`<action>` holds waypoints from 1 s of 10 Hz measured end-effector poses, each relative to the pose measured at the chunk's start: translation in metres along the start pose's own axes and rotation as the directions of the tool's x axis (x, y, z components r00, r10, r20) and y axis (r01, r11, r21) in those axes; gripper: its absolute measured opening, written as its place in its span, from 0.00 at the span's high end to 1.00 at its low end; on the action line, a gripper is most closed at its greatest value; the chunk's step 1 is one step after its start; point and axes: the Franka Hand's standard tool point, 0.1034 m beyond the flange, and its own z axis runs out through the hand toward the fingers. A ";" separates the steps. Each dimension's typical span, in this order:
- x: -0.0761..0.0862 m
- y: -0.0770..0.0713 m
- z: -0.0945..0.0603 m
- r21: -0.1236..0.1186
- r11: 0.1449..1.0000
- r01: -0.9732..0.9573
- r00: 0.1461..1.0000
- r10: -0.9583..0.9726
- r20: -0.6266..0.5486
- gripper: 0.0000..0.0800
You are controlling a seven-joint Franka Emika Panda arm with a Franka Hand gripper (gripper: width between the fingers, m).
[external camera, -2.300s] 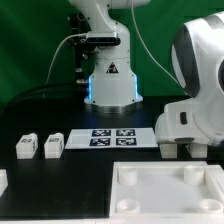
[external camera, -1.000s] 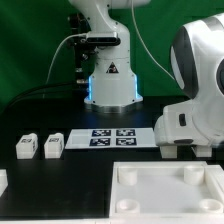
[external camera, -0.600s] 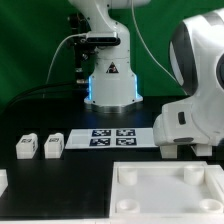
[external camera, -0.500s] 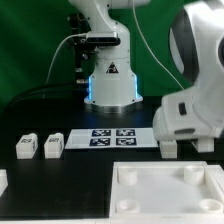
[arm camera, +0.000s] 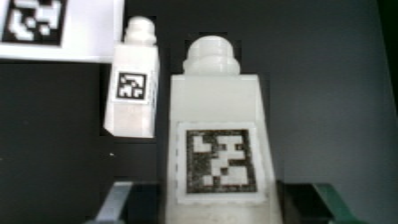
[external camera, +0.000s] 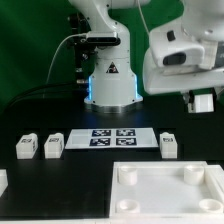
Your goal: Assemble one leg
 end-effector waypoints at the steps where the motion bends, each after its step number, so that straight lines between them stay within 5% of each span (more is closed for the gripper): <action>1: 0.000 0.000 -0.001 -0.001 1.000 0.001 0.996 -0.001 -0.090 0.63; 3: 0.011 0.004 -0.008 -0.005 0.999 0.046 0.950 -0.045 -0.308 0.63; 4: 0.031 0.019 -0.021 -0.018 0.996 0.089 0.912 -0.089 -0.401 0.63; 5: 0.049 0.029 -0.043 -0.035 0.993 0.111 0.871 -0.114 -0.477 0.63; 6: 0.072 0.030 -0.073 -0.082 0.988 0.133 0.746 -0.154 -0.648 0.63; 7: 0.076 0.026 -0.088 -0.101 0.985 0.138 0.649 -0.167 -0.742 0.63; 10: 0.074 0.034 -0.076 -0.110 0.987 0.119 0.444 -0.153 -0.883 0.63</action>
Offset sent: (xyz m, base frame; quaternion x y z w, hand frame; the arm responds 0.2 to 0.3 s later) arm 0.0646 -0.0371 -0.0027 0.0404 0.2829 -0.0670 0.9559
